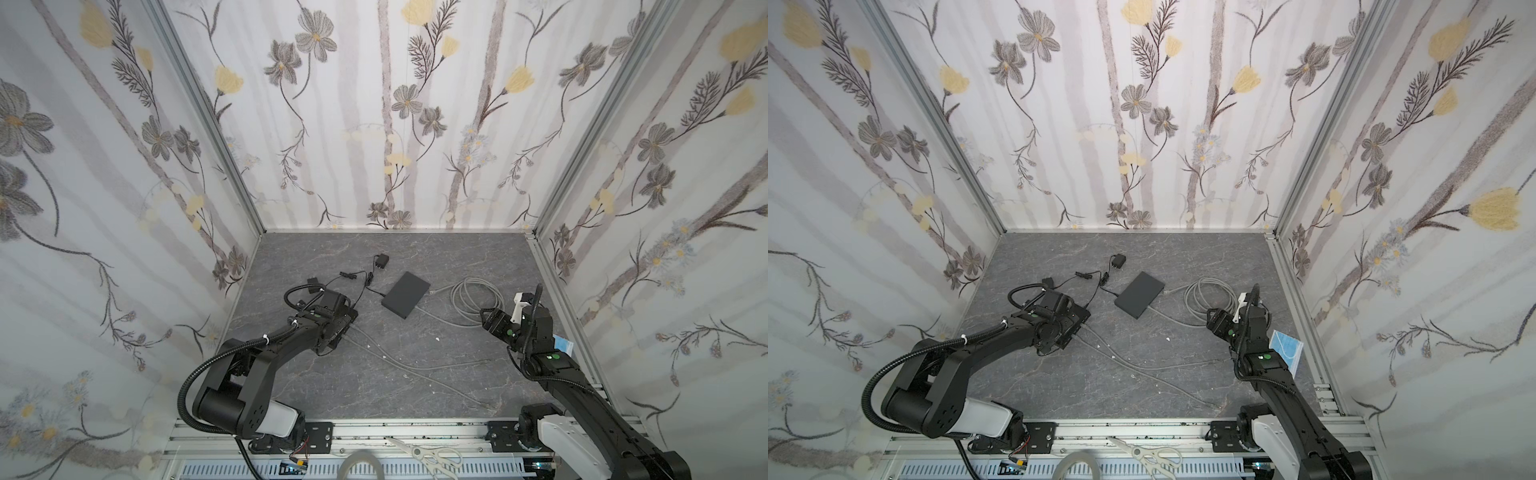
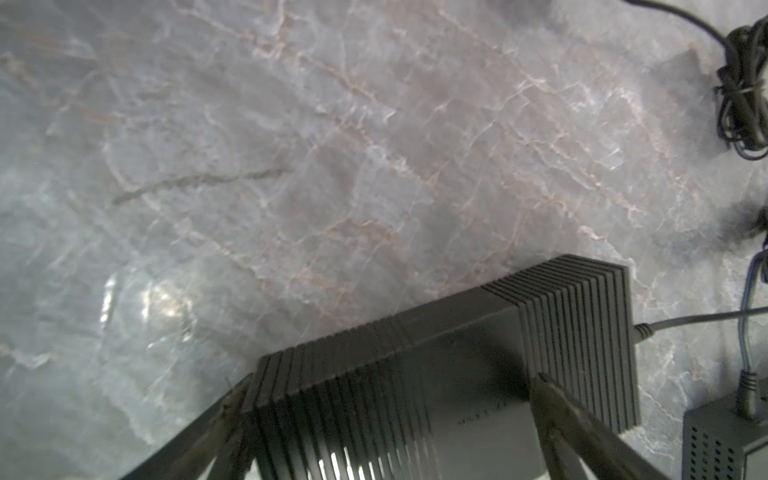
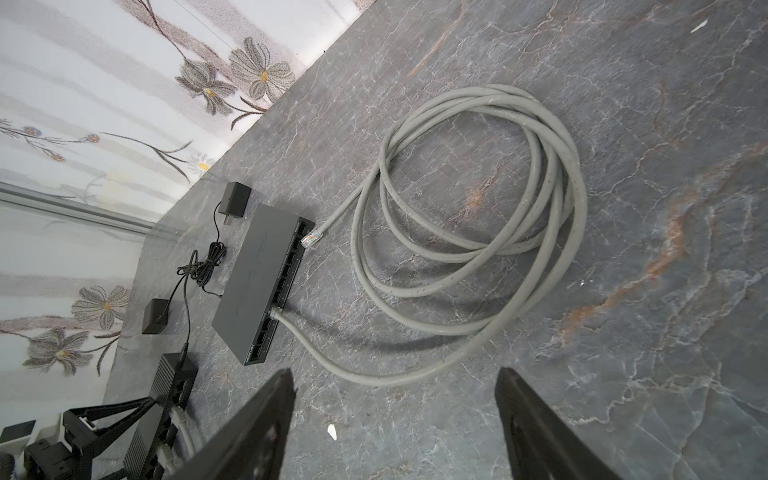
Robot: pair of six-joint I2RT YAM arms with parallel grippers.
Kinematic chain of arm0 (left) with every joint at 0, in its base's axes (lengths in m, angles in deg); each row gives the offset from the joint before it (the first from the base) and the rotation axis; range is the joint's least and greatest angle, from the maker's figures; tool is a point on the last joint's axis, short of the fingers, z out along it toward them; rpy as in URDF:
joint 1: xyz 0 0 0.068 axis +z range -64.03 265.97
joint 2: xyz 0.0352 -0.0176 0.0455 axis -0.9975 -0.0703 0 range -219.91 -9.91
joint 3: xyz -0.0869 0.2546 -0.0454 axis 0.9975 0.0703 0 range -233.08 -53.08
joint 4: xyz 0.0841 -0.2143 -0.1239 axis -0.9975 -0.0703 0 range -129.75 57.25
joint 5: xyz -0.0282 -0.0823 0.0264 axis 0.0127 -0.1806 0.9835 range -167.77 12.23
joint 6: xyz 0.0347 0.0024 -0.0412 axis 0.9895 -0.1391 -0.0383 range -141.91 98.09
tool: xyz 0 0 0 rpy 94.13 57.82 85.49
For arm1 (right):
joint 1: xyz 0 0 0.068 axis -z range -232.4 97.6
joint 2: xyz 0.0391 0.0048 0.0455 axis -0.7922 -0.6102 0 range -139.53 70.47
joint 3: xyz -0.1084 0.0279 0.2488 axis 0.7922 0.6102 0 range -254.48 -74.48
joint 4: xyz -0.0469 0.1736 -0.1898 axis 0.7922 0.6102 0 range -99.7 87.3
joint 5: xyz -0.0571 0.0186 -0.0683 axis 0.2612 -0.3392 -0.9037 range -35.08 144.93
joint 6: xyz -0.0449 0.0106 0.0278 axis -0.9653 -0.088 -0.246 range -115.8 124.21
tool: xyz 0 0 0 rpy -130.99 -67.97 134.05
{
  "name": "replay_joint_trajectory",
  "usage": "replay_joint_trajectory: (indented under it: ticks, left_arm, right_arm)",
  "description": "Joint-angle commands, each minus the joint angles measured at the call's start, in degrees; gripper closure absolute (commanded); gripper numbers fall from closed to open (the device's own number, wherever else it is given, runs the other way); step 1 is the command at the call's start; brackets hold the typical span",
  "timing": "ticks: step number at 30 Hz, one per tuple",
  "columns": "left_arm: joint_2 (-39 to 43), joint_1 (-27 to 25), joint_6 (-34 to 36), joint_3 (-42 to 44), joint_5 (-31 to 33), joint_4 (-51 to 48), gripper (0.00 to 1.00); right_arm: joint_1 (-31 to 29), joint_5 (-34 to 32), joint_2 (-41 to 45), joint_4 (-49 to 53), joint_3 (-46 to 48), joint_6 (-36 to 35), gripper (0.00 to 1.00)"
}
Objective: Insert the plug into the switch port
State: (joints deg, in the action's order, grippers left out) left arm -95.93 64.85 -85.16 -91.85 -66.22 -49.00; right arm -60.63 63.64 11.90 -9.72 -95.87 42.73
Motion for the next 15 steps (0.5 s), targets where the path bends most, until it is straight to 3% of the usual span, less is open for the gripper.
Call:
replay_joint_trajectory:
  ticks: [1, 15]
  left_arm:
    - [-4.47, -0.13, 0.1, 0.91, -8.38, -5.75, 0.01]
    - [-7.28, -3.79, -2.47, -2.19, -9.71, -4.77, 0.02]
  right_arm:
    - [0.1, 0.07, 0.03, -2.01, 0.25, -0.55, 0.23]
    - [0.41, 1.09, 0.45, -2.36, 0.78, -0.95, 0.23]
